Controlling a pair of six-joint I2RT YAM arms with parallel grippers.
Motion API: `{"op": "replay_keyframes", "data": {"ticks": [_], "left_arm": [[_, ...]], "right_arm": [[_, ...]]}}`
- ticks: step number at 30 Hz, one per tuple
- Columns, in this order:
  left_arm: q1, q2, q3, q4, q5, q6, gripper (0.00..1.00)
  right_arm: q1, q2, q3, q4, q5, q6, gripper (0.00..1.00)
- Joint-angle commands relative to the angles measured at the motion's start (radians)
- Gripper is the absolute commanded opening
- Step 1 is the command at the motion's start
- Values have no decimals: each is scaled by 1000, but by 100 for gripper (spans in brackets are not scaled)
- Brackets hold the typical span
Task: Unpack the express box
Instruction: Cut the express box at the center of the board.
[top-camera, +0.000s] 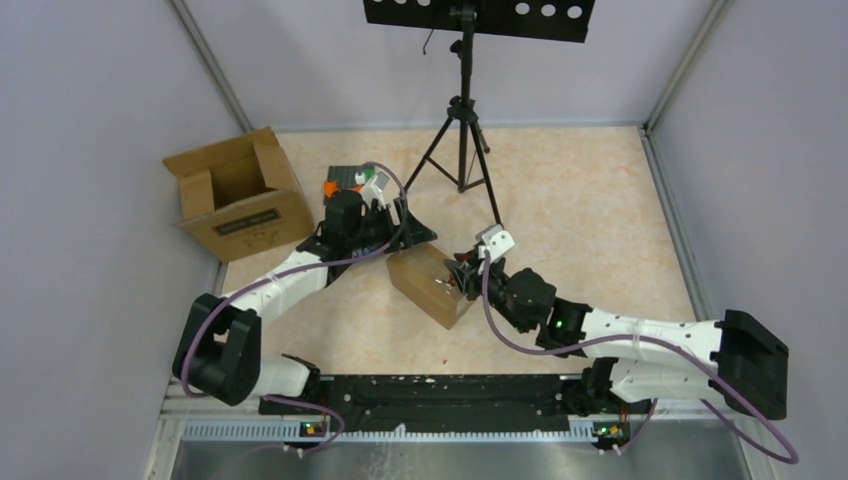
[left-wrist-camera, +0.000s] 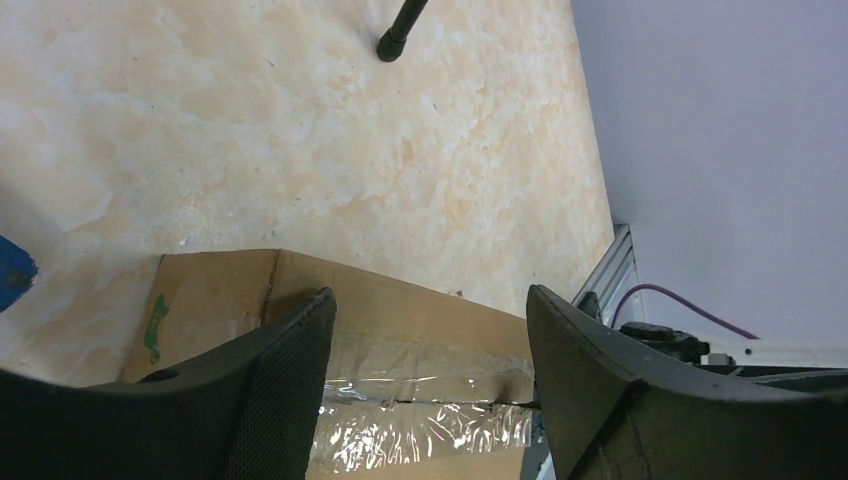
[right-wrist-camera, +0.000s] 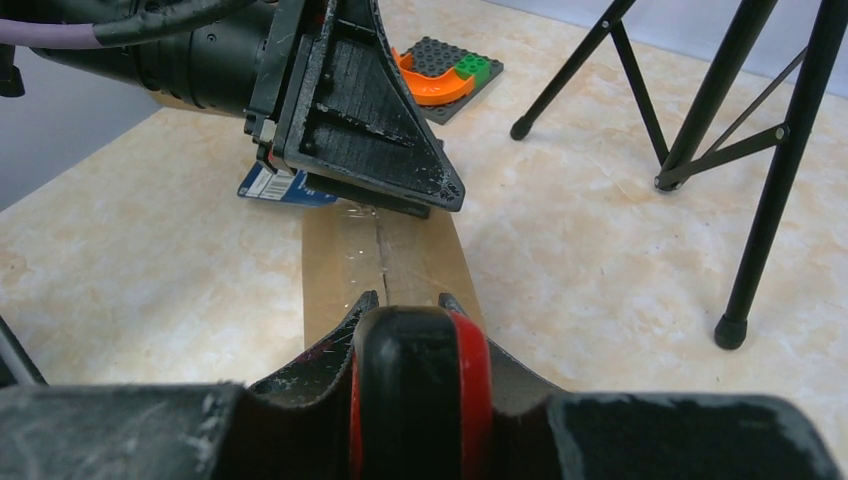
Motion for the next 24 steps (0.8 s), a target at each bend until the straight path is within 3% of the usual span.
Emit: {"op": "replay_keyframes", "data": {"ticks": [1,14,19,24], "left_arm": [[14,48,-9,-96,-31,125,76],[13,135,184,-130,164,150,80],[12,103,166,-103,272,66,82],[14,102,89,-50,280,43,82]], "right_arm": [[18,-8,7,41,-14,30,0],[41,189,151,95,178,50,0],[48,207,162,94,194,46,0],[54,210,168,102,184,31,0]]}}
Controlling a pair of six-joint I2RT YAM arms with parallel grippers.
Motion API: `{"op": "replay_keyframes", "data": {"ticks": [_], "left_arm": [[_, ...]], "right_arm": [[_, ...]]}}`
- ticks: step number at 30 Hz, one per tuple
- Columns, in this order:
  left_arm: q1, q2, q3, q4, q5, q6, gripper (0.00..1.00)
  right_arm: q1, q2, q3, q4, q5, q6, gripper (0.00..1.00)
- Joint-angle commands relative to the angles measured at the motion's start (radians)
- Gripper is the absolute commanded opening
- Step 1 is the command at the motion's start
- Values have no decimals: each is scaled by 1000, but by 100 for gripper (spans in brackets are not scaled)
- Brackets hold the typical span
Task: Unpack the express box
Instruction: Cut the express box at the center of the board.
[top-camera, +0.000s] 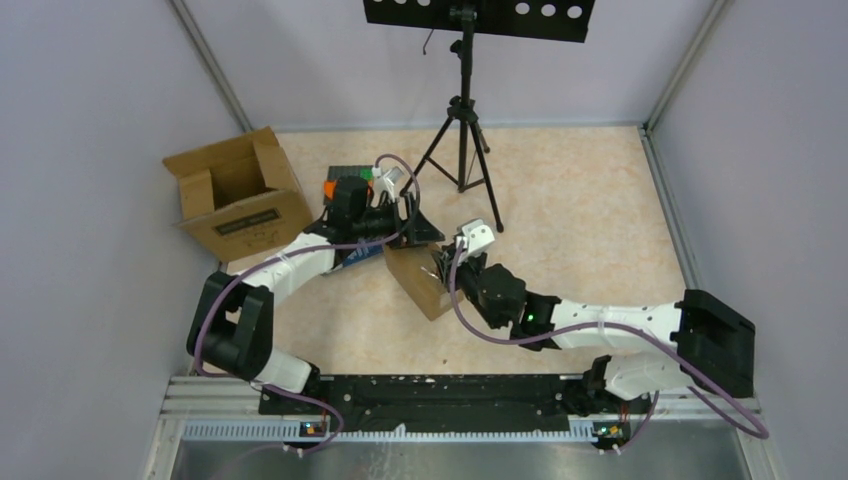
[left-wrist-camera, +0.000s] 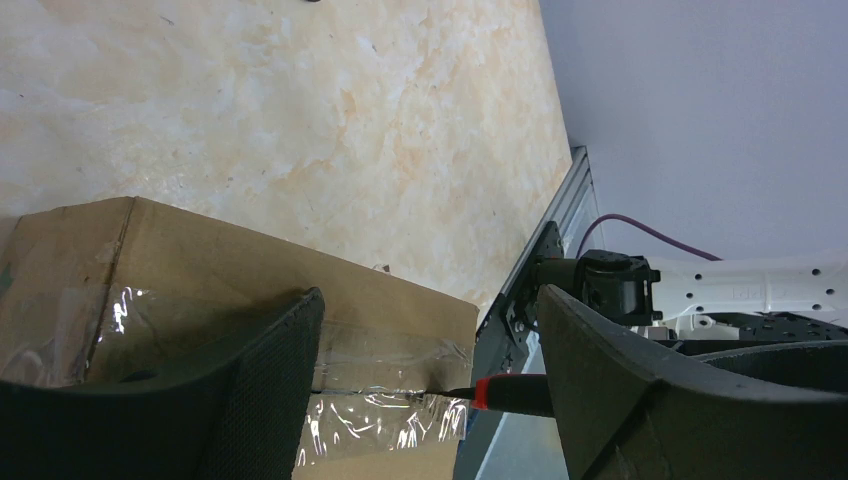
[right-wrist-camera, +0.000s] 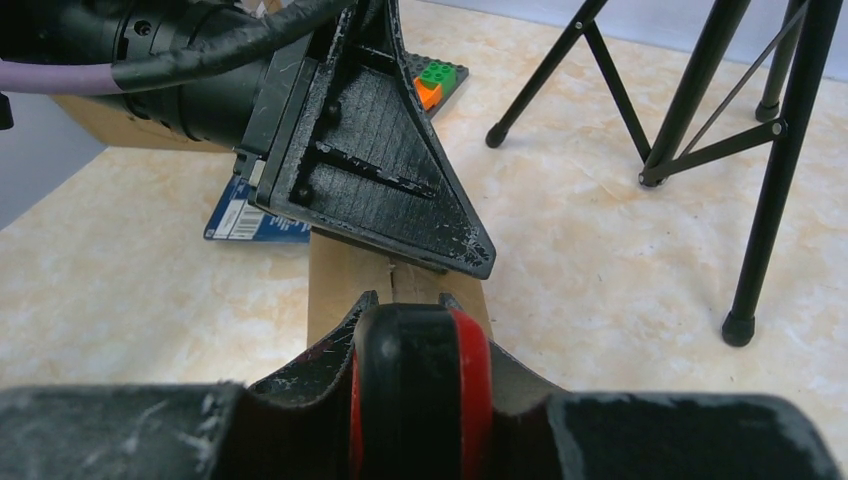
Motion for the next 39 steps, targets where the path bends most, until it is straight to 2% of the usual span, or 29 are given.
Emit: {"op": "replay_keyframes", "data": {"ticks": [1,14,26,31,39], "left_arm": [[3,-19,-80,53,50,-30,82],[56,16,-153,11,37,47,82],[56,24,-175,54,38,42,84],[57,27,-181,78,61,37,88],[71,28,-225,162,50,-62,92]], "right_arm": [[18,3,47,46,6,-13,0],[53,-66,44,70,-133,-151,0],[53,-111,6,123,-121,-156,0],[53,-125,-11,114,-112,-132,0],[54,-150,-51,144,-103,-104,0]]}}
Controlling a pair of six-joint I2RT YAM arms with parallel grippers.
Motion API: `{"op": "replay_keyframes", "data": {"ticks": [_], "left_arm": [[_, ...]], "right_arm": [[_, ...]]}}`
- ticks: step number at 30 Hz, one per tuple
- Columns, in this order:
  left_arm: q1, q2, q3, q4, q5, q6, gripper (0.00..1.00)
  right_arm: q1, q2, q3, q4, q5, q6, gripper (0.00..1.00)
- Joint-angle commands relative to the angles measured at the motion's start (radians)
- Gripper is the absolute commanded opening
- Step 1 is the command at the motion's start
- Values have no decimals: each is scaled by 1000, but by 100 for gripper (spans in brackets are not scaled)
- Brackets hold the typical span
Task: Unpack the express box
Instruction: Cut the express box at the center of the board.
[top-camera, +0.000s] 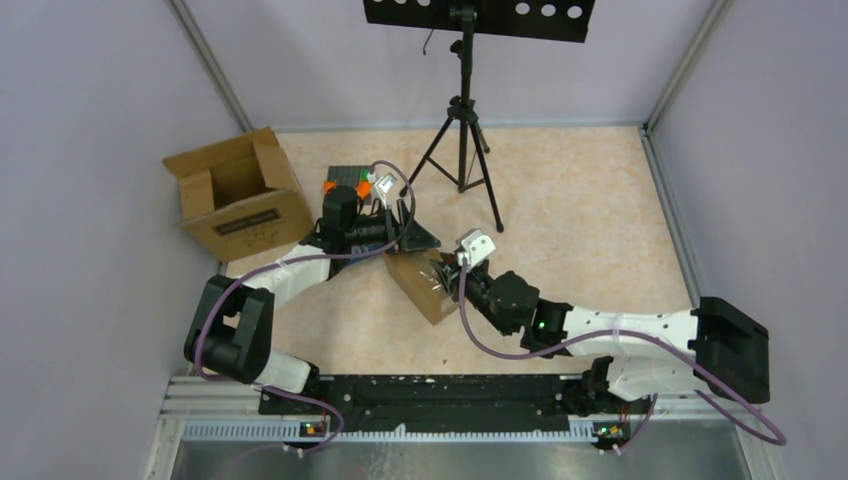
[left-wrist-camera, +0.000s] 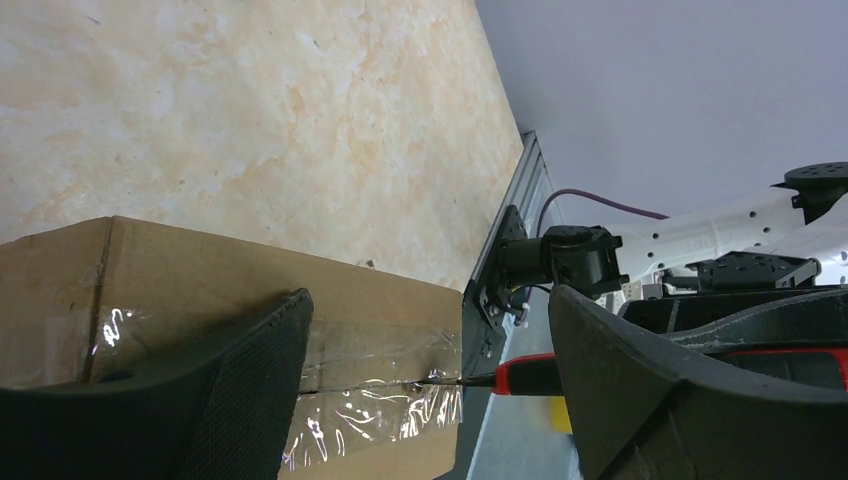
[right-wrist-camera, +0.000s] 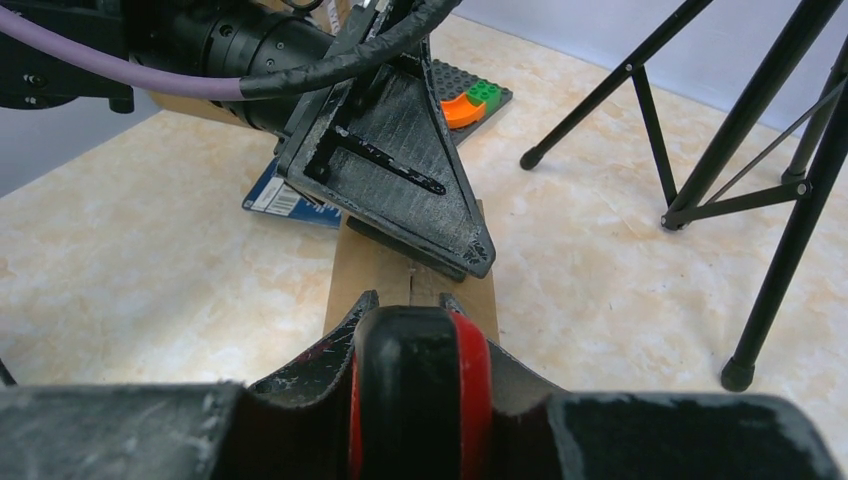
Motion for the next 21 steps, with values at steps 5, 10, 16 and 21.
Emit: {"op": "replay_keyframes", "data": {"ticks": [5,10,16,21], "left_arm": [[33,57,-79,-88,-105,3,92],[42,63,-69,-121,-117,19,92],[43,64,-49,-179,-156,32,92],[43,49,-47,-220,-226,19,92]], "right_arm": [[21,-76,12,107,-5,15,0],[22,-89,14,87,-16,7,0],[22,-86,23,55,-37,5,0],[29,-55,74,-42,-22,15,0]]}}
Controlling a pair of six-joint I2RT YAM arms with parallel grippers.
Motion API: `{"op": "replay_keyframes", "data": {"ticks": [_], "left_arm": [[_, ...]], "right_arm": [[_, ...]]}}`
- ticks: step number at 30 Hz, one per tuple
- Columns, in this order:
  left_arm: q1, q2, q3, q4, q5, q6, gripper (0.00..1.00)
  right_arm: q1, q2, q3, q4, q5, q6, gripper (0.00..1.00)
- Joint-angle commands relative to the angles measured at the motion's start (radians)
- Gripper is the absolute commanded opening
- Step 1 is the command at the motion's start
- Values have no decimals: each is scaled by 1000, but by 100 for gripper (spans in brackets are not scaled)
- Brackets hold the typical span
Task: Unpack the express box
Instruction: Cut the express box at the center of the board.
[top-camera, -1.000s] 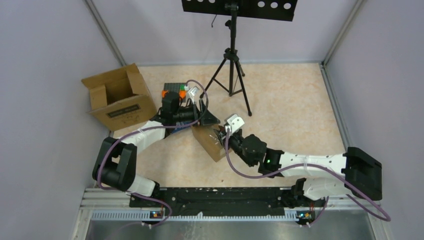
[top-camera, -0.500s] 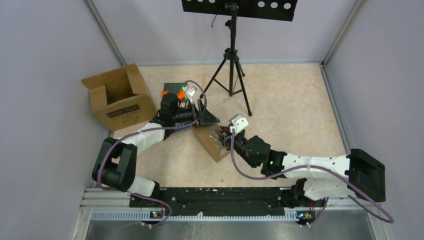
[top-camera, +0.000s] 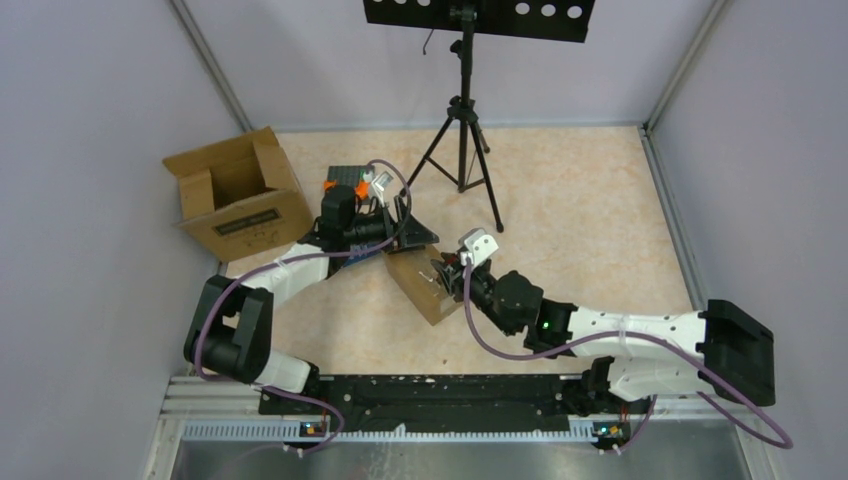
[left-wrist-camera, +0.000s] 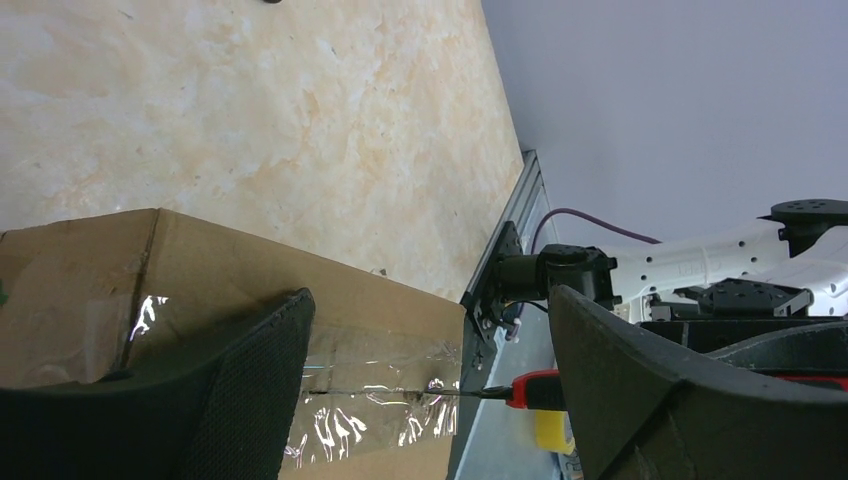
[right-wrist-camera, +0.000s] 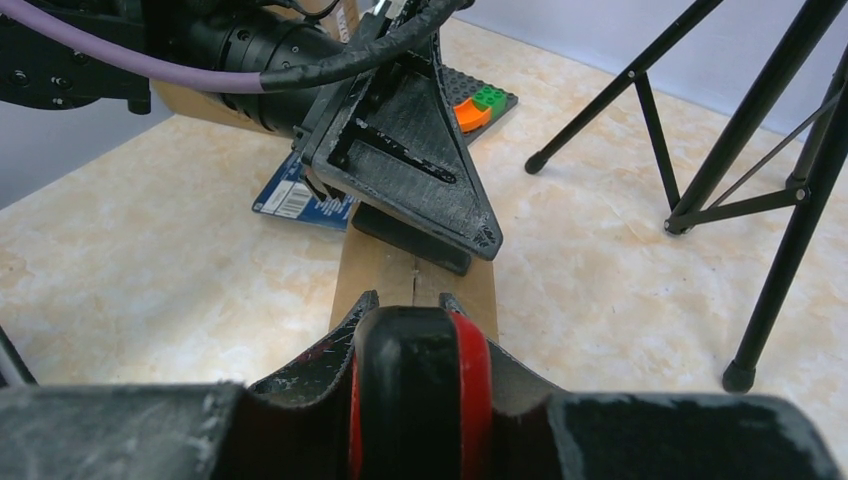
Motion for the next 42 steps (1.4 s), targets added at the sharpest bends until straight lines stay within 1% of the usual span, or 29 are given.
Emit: {"op": "replay_keyframes", "data": {"ticks": [1,3,11,18,29,42], "left_arm": [[27,46,-48,-222,-217,61,92],[26,37,-50,-235,-248,45,92],[26,17,-66,-279,-370,-8,92],[27,35,-67,-276,-387,-17,91],[27,61,-56,-286,-409,-1,91],[28,65,-52,-315,-423,-4,91]], "right_arm": [[29,-10,95,-56,7,17,0],[36,9,124,-121,28,32,0],[47,-9,146,-219,105,104,0],[48,-26,127,-247,109,146,0],[56,-72,107,-270,94,136,0],[68,-93,104,-345,100,181,0]]}}
